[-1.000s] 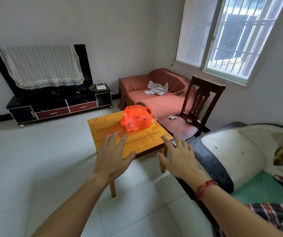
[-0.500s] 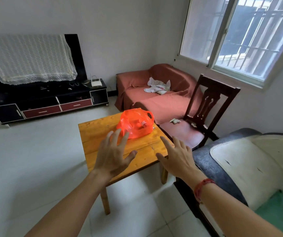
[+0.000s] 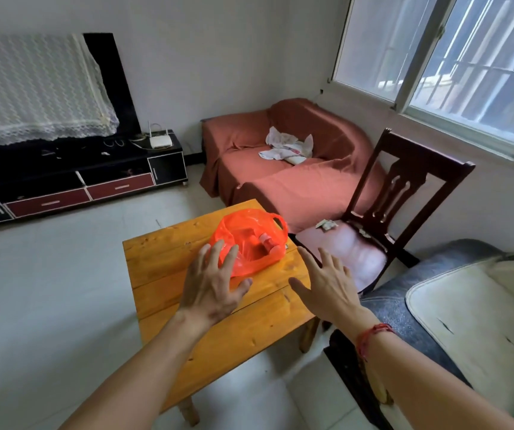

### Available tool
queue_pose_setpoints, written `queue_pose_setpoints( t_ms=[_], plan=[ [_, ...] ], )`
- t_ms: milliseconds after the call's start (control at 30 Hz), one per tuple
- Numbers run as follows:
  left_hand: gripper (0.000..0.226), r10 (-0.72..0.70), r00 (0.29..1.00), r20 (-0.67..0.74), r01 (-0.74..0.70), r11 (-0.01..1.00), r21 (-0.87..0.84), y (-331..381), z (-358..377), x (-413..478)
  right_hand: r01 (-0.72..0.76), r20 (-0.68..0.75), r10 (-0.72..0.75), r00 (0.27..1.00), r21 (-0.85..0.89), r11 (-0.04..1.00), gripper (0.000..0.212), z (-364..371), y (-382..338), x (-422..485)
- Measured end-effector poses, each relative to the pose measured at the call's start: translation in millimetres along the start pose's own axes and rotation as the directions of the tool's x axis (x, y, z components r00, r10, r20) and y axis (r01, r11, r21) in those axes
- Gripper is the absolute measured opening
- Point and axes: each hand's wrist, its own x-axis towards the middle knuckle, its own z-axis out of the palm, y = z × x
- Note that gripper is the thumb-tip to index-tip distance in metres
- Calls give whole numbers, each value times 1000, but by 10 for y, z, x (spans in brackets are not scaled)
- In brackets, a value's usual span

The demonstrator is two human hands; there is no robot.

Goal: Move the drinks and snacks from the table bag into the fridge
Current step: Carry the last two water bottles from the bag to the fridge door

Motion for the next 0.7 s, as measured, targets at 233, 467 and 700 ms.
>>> queue_pose_setpoints(
  t_ms=[233,467,700],
  plan=[
    [80,-47,996,69,50,998,-39,-113,413,614,22,37,-23,999,14,1000,76,250,143,760],
    [83,-170,976,137,182,979,-86,-99,929,1295,79,112,-83,990,47,996,77,540,418,1645],
    [79,-294,933,208,314,947,-71,-95,1377,1832,140,210,-150,966,62,988,83,796,596,2429]
  ],
)
